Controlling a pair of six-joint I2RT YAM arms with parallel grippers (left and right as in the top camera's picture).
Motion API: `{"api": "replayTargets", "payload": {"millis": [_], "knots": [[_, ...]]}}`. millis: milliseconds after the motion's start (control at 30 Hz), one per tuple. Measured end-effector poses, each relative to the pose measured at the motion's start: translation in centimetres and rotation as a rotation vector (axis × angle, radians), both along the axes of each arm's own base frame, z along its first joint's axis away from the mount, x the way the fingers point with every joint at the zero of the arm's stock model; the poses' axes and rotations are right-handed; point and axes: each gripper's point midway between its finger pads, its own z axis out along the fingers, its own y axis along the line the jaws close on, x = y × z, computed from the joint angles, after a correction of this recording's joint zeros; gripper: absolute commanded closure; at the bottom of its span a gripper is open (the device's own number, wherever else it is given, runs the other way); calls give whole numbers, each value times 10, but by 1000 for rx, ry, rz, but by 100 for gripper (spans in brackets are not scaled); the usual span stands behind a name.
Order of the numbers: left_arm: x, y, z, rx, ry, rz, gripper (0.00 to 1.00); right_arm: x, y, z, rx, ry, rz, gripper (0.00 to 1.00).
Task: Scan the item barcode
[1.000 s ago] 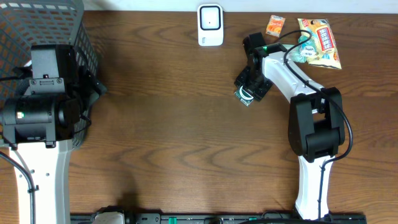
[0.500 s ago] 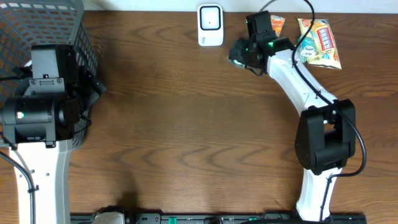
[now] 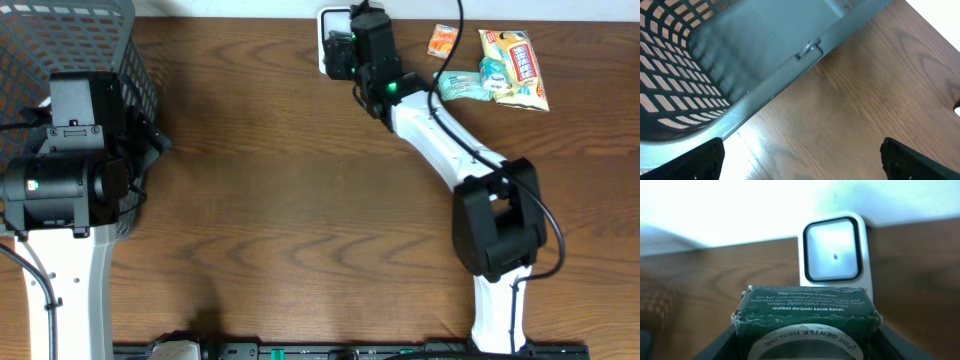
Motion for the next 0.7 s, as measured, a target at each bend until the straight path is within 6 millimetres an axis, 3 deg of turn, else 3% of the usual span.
{"api": "replayTargets", "payload": {"millis": [233, 500, 567, 700], "knots": [[0, 0, 0, 0, 1, 0, 3, 24, 5, 0, 6, -127, -19, 48], [0, 0, 0, 0, 0, 0, 3, 45, 2, 43, 16, -362, -55, 45], [0, 0, 0, 0, 0, 0, 2, 49, 2, 41, 18, -385, -58, 44], [0, 0, 0, 0, 1, 0, 2, 57, 2, 12, 2, -382, -65, 42]]}}
